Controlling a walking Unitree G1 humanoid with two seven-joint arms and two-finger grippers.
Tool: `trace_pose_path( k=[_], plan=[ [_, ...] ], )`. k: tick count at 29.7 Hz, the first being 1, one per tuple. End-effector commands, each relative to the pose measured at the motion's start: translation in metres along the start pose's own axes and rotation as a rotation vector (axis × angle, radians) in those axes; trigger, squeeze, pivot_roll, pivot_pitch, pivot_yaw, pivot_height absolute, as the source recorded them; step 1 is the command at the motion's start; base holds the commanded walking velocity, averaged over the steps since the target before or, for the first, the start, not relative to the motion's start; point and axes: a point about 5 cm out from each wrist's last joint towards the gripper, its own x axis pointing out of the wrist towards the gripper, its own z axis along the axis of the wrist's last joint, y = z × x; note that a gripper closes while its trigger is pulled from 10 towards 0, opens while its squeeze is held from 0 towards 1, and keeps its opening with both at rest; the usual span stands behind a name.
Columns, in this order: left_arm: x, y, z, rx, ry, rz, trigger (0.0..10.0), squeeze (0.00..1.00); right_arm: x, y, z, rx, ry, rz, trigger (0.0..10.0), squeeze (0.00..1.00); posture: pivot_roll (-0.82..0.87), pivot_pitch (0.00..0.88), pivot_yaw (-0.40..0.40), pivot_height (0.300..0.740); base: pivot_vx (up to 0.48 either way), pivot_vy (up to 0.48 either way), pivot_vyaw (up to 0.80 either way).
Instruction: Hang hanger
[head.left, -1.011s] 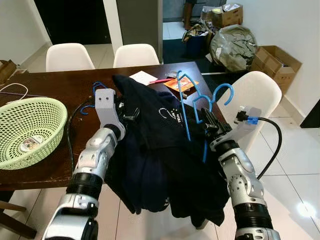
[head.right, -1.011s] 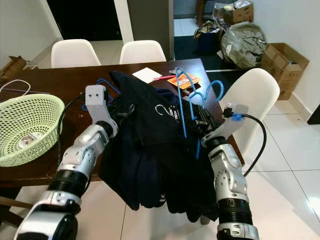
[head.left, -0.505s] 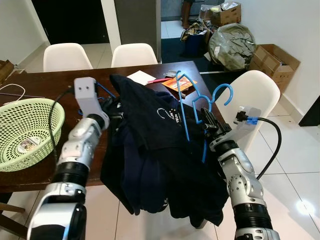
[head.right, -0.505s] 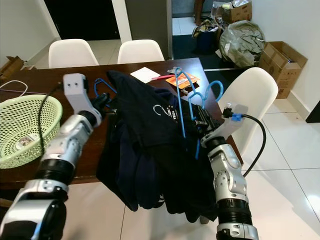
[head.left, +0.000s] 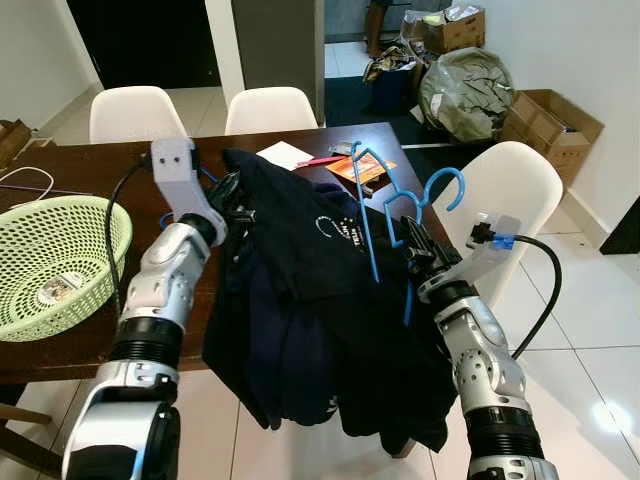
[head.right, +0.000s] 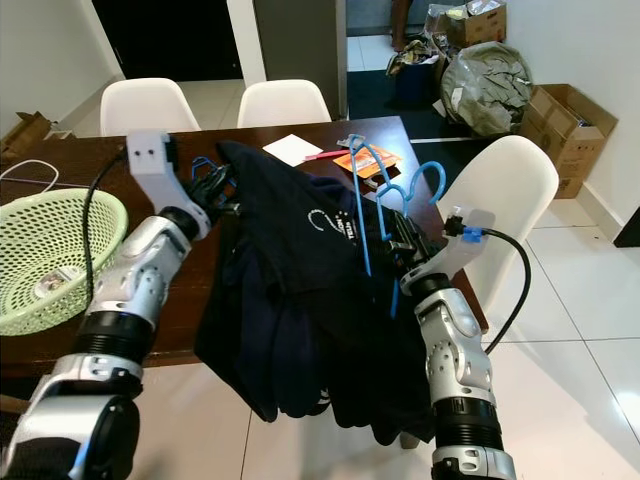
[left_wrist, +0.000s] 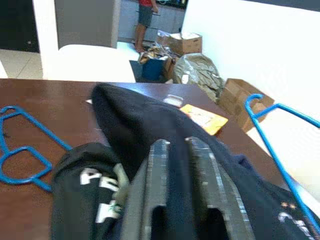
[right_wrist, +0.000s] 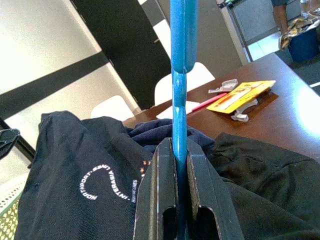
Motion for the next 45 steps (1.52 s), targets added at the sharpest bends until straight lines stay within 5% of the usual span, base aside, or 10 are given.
trace_pose_path(
  k=[1,15,22,23,31,39,40,41,42,45],
  plan=[
    [-0.002,0.002,-0.006,0.017,0.025,0.022,10.0,1.00,0.001,0.005,-0.006,0.007,0.019,0.019,10.0,0.00,-0.01,0.056,0.049,0.740,0.000,0.000,0.00],
    [0.003,0.027,-0.015,-0.040,0.075,0.169,10.0,1.00,0.000,0.003,-0.004,0.002,0.016,0.016,10.0,0.00,-0.03,0.075,0.054,0.740,0.000,0.000,0.00],
    [0.010,0.025,-0.014,-0.099,0.104,0.135,10.0,0.95,-0.001,0.003,-0.003,-0.003,0.016,0.016,10.0,0.00,-0.04,0.081,0.054,0.740,0.000,0.000,0.00],
    [0.013,0.022,-0.012,-0.113,0.101,0.110,10.0,0.00,-0.001,0.003,-0.003,-0.005,0.016,0.017,10.0,0.00,-0.05,0.084,0.054,0.740,0.000,0.000,0.00],
    [0.026,0.004,-0.008,-0.161,0.126,-0.005,10.0,0.00,-0.002,0.004,-0.001,-0.008,0.014,0.017,10.0,0.00,-0.06,0.091,0.063,0.740,0.000,0.000,0.00],
    [0.023,-0.003,-0.029,-0.266,0.221,-0.031,10.0,0.00,-0.001,0.005,0.000,-0.007,0.012,0.019,10.0,0.00,-0.07,0.092,0.065,0.740,0.000,0.000,0.00],
    [0.021,-0.002,-0.034,-0.278,0.245,-0.023,6.9,0.00,-0.001,0.005,0.000,-0.007,0.011,0.019,10.0,0.00,-0.07,0.094,0.070,0.740,0.000,0.000,0.00],
    [0.020,-0.001,-0.038,-0.284,0.261,-0.019,6.9,0.00,-0.001,0.005,0.000,-0.007,0.011,0.019,10.0,0.00,-0.07,0.094,0.070,0.740,0.000,0.000,0.00],
    [0.018,0.000,-0.041,-0.284,0.278,-0.011,0.0,0.00,-0.001,0.005,0.000,-0.006,0.010,0.019,10.0,0.00,-0.07,0.094,0.071,0.740,0.000,0.000,0.00],
    [0.017,0.002,-0.043,-0.285,0.294,-0.002,0.0,0.00,-0.001,0.006,0.000,-0.006,0.008,0.018,10.0,0.00,-0.07,0.094,0.073,0.740,0.000,0.000,0.00]
  ],
)
